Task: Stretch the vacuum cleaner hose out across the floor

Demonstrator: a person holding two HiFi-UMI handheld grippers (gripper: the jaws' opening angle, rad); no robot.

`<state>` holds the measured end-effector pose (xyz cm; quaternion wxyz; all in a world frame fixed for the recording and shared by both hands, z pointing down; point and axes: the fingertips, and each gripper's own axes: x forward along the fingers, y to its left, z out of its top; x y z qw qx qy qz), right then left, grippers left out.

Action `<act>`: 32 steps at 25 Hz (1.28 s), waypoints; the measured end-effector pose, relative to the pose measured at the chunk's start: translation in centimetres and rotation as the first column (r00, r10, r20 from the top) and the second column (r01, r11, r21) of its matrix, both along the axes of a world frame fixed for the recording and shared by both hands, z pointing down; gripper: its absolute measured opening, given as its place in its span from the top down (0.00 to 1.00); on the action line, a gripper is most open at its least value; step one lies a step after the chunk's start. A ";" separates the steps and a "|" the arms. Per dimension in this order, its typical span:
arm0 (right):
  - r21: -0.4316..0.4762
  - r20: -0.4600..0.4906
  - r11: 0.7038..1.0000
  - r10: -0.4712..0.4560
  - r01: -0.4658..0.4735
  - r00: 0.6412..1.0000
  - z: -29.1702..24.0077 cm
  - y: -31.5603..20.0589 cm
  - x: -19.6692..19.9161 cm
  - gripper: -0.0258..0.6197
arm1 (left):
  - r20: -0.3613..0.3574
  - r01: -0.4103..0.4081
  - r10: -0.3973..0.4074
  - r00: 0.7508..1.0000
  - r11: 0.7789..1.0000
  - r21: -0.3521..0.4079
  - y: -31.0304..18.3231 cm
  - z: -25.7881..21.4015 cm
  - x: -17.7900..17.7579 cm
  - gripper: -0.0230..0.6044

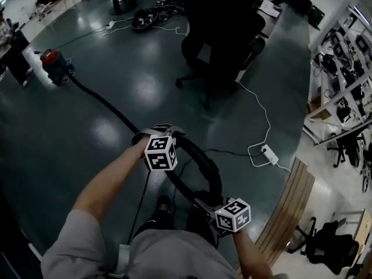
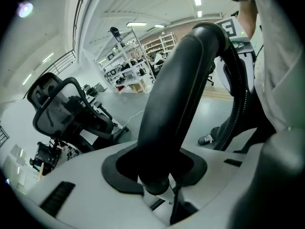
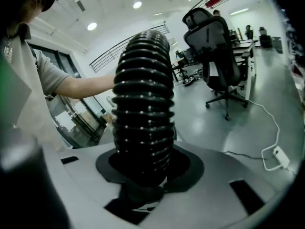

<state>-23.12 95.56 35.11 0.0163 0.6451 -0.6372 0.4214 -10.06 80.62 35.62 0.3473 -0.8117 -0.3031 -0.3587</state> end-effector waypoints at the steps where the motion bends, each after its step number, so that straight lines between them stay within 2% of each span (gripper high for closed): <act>1: 0.006 0.007 0.998 0.061 -0.061 0.998 0.0 0.2 0.0 0.72 | -0.010 -0.013 0.013 1.000 1.000 -0.013 0.6 0.7 0.8 0.74; 3: 0.030 0.022 0.985 0.168 -0.169 0.986 -0.4 0.5 0.1 0.72 | -0.018 -0.032 0.031 0.999 0.999 -0.031 1.8 2.2 2.1 0.74; 5: 0.058 0.028 0.969 0.238 -0.239 0.971 -1.2 0.7 0.0 0.73 | -0.002 -0.045 0.045 0.999 0.998 -0.041 2.9 3.7 2.7 0.74; 8: 0.077 0.045 0.952 0.294 -0.296 0.955 -2.1 1.1 -0.3 0.73 | 0.034 -0.062 0.064 0.997 0.997 -0.037 4.5 5.9 2.6 0.74; 10: 0.080 0.063 0.945 0.313 -0.318 0.948 -2.1 1.0 -0.5 0.73 | 0.032 -0.066 0.066 0.997 0.998 -0.001 5.0 7.7 2.6 0.74; 12: 0.076 0.076 0.943 0.320 -0.325 0.944 -1.7 0.8 -0.8 0.73 | 0.039 -0.040 0.039 0.998 0.999 0.011 5.3 9.4 2.7 0.74; 17: 0.042 0.070 0.955 0.291 -0.294 0.954 -0.5 0.3 -1.1 0.73 | 0.164 0.078 -0.063 0.984 0.993 -0.087 4.0 11.5 -0.3 0.72; 19: 0.028 0.045 0.963 0.266 -0.268 0.963 -0.2 -0.1 -0.6 0.73 | 0.195 0.115 -0.090 0.977 0.986 -0.119 2.8 11.5 -1.8 0.55; 20: 0.021 0.033 0.967 0.253 -0.254 0.967 -0.1 -0.4 -0.2 0.73 | 0.201 0.138 -0.110 0.974 0.982 -0.131 2.1 11.3 -2.5 0.50; 23: 0.008 0.005 0.977 0.214 -0.214 0.977 0.3 -1.2 0.7 0.73 | 0.191 0.227 -0.197 0.962 0.962 -0.151 -0.1 11.2 -4.7 0.49; 25: 0.006 -0.011 0.984 0.177 -0.177 0.984 0.2 -1.8 1.2 0.73 | 0.174 0.304 -0.276 0.945 0.938 -0.167 -1.3 11.0 -6.0 0.49; 28: 0.007 -0.034 0.995 0.099 -0.099 0.995 -0.2 -3.1 2.1 0.73 | 0.138 0.434 -0.414 0.900 0.882 -0.185 -3.3 10.4 -7.6 0.49; 30: 0.002 -0.031 0.998 0.065 -0.065 0.997 -0.3 -3.7 2.6 0.73 | 0.120 0.532 -0.518 0.847 0.827 -0.180 -5.3 10.5 -8.6 0.49; 32: -0.004 0.010 0.997 0.073 -0.073 0.997 -0.1 -3.7 3.4 0.73 | 0.132 0.635 -0.621 0.772 0.753 -0.172 -7.1 10.8 -10.1 0.49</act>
